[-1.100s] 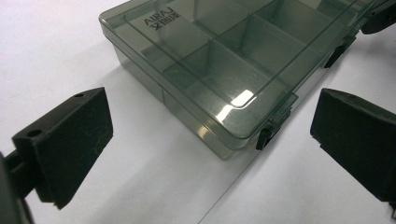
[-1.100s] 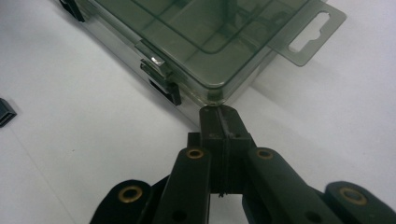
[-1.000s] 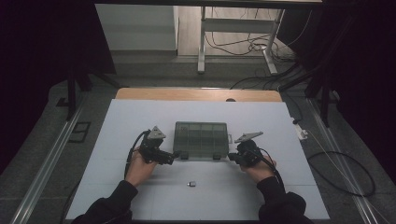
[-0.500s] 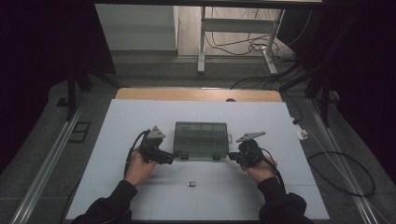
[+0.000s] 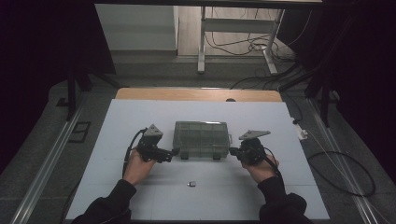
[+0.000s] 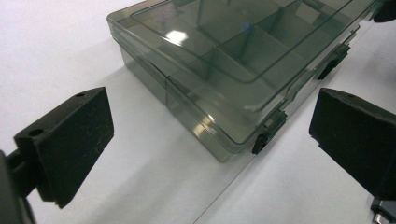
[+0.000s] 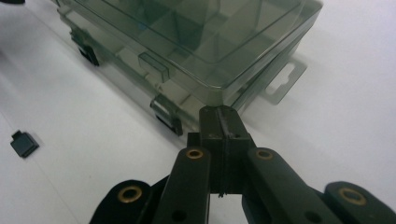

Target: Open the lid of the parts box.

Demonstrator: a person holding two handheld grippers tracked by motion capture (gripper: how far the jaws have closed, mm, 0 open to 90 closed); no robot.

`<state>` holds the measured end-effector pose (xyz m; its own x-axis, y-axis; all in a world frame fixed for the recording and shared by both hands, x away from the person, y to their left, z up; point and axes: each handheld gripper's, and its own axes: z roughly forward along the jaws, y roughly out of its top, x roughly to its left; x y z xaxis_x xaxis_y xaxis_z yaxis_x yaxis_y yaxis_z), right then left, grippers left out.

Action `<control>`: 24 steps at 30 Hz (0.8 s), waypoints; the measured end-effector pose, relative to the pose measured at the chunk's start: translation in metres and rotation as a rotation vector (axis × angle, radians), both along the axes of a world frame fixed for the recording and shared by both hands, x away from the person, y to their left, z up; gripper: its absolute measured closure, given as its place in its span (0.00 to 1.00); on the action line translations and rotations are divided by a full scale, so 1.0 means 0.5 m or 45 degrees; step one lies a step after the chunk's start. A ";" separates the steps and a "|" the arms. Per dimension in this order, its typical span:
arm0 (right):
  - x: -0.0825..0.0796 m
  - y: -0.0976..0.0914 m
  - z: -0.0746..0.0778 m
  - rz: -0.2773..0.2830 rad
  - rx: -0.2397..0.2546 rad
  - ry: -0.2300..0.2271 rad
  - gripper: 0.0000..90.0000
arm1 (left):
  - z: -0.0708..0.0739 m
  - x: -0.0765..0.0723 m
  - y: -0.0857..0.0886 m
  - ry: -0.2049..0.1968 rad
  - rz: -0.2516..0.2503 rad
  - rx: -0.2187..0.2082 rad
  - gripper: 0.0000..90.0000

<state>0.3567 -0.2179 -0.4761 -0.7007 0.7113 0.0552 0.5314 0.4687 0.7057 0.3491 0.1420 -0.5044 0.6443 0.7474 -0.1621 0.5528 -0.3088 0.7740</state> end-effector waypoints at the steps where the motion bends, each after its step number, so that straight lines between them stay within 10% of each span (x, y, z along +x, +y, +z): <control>1: 0.001 0.000 0.001 -0.004 0.006 -0.007 1.00 | 0.000 0.000 0.000 0.003 0.017 0.004 0.00; 24: 0.028 0.005 0.037 -0.049 0.109 -0.057 1.00 | 0.015 -0.002 0.003 0.006 -0.032 -0.050 0.04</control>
